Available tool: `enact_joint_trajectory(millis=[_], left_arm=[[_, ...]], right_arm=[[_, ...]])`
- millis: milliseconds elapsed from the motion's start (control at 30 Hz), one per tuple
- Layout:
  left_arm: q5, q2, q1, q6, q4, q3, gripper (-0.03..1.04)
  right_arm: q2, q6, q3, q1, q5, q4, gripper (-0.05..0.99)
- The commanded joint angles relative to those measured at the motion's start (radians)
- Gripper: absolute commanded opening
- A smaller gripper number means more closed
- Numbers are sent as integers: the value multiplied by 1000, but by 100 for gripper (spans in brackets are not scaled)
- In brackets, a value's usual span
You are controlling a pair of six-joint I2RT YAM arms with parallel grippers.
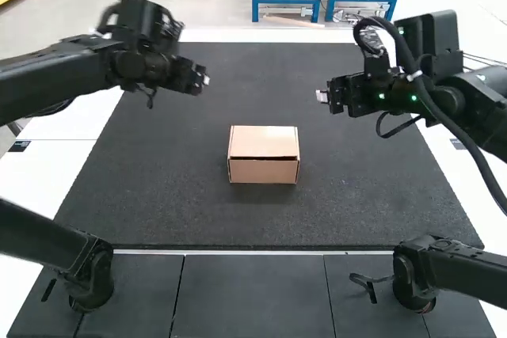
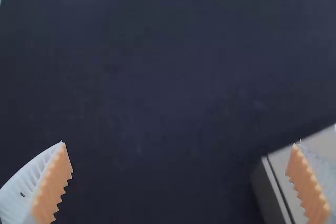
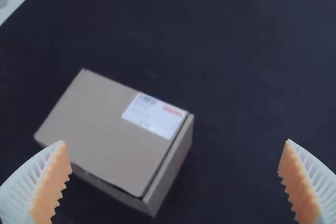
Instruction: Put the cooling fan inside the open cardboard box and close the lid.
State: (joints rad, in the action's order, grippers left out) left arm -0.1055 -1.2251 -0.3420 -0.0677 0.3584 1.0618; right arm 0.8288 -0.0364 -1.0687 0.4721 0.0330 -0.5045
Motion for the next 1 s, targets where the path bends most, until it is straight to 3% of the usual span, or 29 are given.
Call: enact_joint_trajectory(millis=[0, 200, 467, 633, 767, 967], left_arm=[[-2, 122, 17, 9, -90, -57, 96], [-23, 320, 38, 75, -297, -247, 96], [-17, 533, 66, 78, -372, -391, 96], [-36, 625, 69, 72, -441, -494, 96], [-56, 760, 107, 75, -538, -603, 96], [-49, 940, 144, 80, -579, -723, 96]], right_arm=[[-42, 158, 19, -29, -41, 12, 91], [-99, 150, 76, -138, -24, 77, 91], [-189, 99, 185, -170, -18, 230, 91], [-241, 182, 243, -182, -22, 281, 91], [-318, 182, 348, -182, -35, 356, 91], [-418, 159, 535, -184, -36, 478, 91]])
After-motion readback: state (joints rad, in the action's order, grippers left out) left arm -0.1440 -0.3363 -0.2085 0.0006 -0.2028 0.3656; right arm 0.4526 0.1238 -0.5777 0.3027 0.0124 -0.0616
